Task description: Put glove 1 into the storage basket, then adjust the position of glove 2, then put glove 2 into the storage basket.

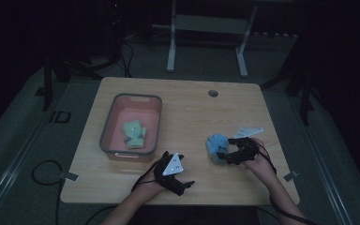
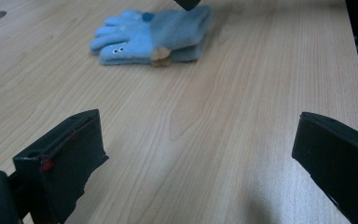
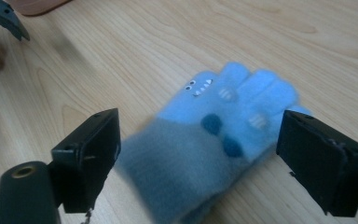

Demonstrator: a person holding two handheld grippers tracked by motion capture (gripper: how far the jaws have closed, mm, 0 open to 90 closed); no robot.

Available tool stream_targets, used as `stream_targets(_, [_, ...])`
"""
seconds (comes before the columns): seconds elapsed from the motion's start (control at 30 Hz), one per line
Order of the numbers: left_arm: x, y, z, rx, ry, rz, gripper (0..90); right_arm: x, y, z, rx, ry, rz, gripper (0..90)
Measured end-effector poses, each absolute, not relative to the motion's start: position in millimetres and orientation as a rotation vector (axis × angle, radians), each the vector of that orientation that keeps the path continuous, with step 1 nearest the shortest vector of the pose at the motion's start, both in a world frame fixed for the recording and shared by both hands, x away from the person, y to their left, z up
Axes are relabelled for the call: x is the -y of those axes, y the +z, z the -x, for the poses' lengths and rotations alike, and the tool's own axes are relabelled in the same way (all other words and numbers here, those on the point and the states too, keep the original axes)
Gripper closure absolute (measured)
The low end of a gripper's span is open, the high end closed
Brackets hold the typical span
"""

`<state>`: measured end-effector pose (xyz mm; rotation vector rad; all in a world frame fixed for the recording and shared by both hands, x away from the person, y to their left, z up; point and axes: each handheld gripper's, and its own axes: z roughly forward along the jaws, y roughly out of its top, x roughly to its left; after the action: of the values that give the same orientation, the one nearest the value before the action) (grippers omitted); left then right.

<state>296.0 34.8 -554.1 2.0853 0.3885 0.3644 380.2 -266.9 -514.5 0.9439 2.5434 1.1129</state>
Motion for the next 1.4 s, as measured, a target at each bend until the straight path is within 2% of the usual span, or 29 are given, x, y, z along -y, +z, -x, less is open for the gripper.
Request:
stream_targets(0.43, [-34,-555,-296,-0.42,0.331,-2.066,2.1,282,-509,-371,-2.435,1.193,-0.962,15.5])
stream_targets(0.63, [-35,-554,-296,-0.43,0.34,-2.069,2.2,287,-502,-368,-2.371,1.197,-0.921,13.7])
stream_targets(0.77, [-34,-553,-296,-0.41,0.376,-2.065,3.6,290,-500,-367,-2.454,1.161,-1.024,15.7])
stream_targets(1.07, [-30,-546,-295,-0.438,0.325,-2.097,3.9,297,-495,-362,-2.457,1.227,-1.072,12.2])
stream_targets(1.2, [-22,-534,-295,-0.415,0.297,-2.123,3.9,307,-487,-358,-2.442,1.252,-1.058,15.7])
stream_targets(1.33, [-7,-523,-299,-0.347,0.299,-2.129,4.0,318,-481,-358,-2.414,1.243,-1.043,23.6])
stream_targets(1.4, [-4,-523,-299,-0.319,0.31,-2.136,5.1,323,-479,-358,-2.396,1.251,-1.052,31.5])
